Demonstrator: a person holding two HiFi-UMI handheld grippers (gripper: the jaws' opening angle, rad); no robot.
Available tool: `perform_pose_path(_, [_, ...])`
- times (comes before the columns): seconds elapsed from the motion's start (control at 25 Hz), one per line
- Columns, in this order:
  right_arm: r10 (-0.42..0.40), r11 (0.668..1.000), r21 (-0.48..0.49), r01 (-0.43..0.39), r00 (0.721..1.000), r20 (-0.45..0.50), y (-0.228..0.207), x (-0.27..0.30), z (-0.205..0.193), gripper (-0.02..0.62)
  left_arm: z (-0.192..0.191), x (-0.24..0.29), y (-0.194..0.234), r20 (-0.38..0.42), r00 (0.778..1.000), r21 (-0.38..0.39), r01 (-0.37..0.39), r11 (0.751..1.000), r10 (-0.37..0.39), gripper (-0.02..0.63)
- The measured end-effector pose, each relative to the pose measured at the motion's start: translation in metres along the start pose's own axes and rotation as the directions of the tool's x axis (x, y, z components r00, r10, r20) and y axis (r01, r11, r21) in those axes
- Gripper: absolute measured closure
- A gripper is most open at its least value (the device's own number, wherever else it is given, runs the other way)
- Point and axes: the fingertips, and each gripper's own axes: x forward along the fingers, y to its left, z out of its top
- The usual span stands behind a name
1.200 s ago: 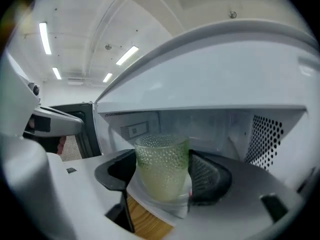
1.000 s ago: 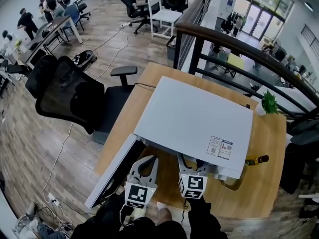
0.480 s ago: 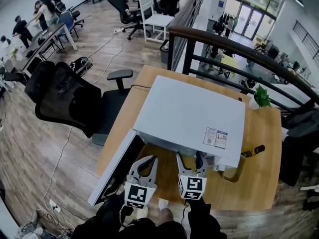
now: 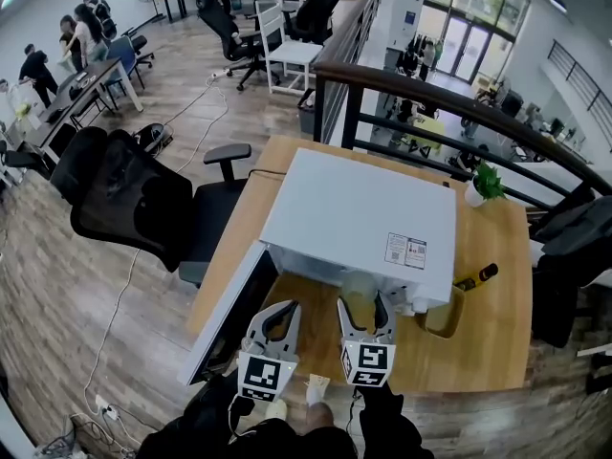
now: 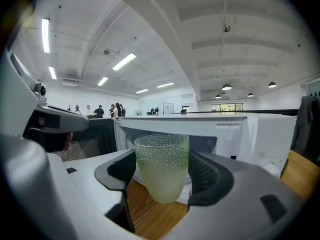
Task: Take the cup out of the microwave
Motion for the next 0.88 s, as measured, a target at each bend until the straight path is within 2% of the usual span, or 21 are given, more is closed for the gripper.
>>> perform_pose_path(0.88, [-0.098, 0.995, -0.012, 0.099, 0.992, 0.083, 0.032, -0.131, 0.047, 0.253, 0.033, -0.087, -0.033, 0.096, 0.991, 0.054, 0.09, 0.994, -0.095, 0.581])
